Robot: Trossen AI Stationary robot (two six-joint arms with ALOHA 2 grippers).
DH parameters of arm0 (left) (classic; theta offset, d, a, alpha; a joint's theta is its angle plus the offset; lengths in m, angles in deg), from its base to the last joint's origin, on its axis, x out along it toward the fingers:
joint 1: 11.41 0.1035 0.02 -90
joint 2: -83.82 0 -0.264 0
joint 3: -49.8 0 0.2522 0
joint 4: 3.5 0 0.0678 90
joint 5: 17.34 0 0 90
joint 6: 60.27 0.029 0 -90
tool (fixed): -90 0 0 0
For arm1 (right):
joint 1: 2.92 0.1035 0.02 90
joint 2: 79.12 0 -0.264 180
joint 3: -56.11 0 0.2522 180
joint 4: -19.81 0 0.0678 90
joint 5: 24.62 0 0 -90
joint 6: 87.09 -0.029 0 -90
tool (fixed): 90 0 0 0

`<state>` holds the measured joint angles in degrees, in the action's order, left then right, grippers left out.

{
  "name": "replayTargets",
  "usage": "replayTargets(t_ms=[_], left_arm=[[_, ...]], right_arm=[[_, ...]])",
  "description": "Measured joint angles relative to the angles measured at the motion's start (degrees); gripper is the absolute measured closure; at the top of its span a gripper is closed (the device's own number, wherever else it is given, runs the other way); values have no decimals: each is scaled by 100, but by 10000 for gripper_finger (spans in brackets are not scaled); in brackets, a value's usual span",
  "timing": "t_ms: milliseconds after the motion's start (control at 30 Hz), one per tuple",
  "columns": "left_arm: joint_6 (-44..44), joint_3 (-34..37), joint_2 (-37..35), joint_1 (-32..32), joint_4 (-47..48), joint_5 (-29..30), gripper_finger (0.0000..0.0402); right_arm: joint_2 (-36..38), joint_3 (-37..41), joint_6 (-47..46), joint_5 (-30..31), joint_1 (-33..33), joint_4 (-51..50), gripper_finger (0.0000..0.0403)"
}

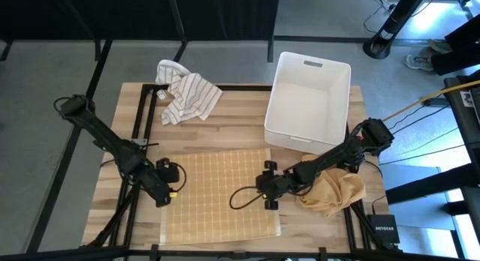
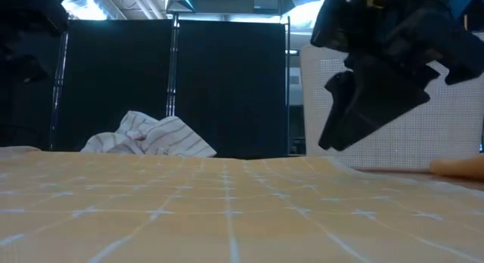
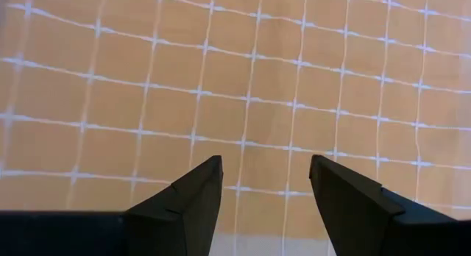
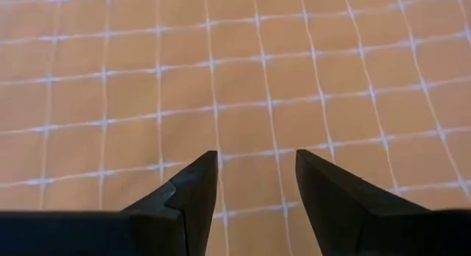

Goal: Fold towel
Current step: Fold the yellow patterned towel

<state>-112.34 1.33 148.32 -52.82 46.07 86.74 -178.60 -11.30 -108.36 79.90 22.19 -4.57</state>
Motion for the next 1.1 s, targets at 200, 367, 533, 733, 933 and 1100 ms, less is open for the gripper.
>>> replayTargets(t_ms=[200,367,533,733,933,1100], left_arm=[[425,20,807,-207,-326,-87,204],[279,12,1389,-253,-393,-313,204],[408,-12,1594,-238,-411,-289,204],[325,-10,1604,-238,-547,-277,204],[271,-7,1604,-243,-498,-281,204],[263,-5,1604,-242,-498,-292,204]], right_arm=[[0,94,-177,148,0,21,217],[0,94,-185,197,0,66,217],[0,93,-185,244,2,51,217],[0,92,-183,243,2,12,217],[0,85,-117,-180,4,-316,217],[0,85,-19,-362,4,-732,217]])
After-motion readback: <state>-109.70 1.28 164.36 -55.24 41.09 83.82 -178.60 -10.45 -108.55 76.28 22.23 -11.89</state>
